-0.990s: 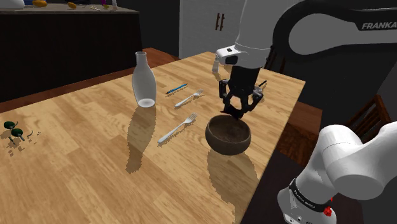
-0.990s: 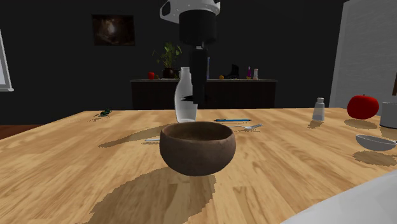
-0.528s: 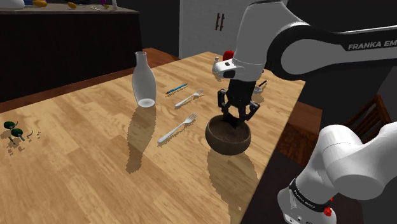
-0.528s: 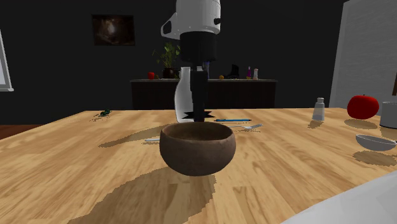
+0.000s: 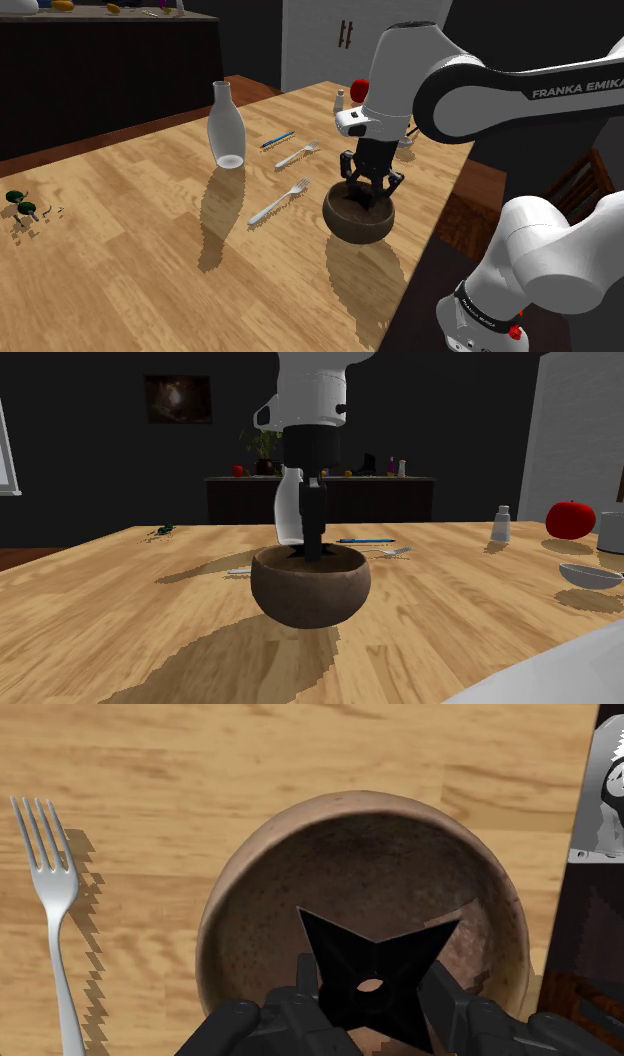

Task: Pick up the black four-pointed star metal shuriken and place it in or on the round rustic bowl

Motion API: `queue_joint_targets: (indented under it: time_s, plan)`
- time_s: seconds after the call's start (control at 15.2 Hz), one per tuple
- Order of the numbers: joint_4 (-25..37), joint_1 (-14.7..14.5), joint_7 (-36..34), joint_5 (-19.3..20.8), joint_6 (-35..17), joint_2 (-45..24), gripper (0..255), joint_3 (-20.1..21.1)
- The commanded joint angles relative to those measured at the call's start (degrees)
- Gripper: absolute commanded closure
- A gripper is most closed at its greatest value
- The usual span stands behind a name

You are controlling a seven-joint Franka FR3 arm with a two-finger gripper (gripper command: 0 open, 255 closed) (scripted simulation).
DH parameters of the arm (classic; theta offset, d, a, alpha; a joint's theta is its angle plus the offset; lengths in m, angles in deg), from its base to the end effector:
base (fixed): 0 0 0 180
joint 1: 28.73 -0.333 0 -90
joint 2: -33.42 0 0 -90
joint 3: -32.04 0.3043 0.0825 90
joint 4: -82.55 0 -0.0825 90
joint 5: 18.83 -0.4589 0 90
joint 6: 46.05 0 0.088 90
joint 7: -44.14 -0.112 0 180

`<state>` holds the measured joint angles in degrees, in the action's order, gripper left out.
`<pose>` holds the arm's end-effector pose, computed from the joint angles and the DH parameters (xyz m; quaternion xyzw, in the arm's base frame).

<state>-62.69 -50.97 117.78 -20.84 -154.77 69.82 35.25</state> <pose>0.3918 0.1883 0.4442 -0.6573 -0.7536 0.0012 0.0005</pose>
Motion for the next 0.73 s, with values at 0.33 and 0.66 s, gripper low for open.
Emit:
queue_joint_targets:
  time_s: [0.33, 0.66]
  plan:
    - [-0.03, 0.00, 0.01, 0.00, -0.05, -0.01, 0, -0.01]
    - [1.72, 0.02, 0.00, 0.05, 1.97, 0.25, 0, -0.06]
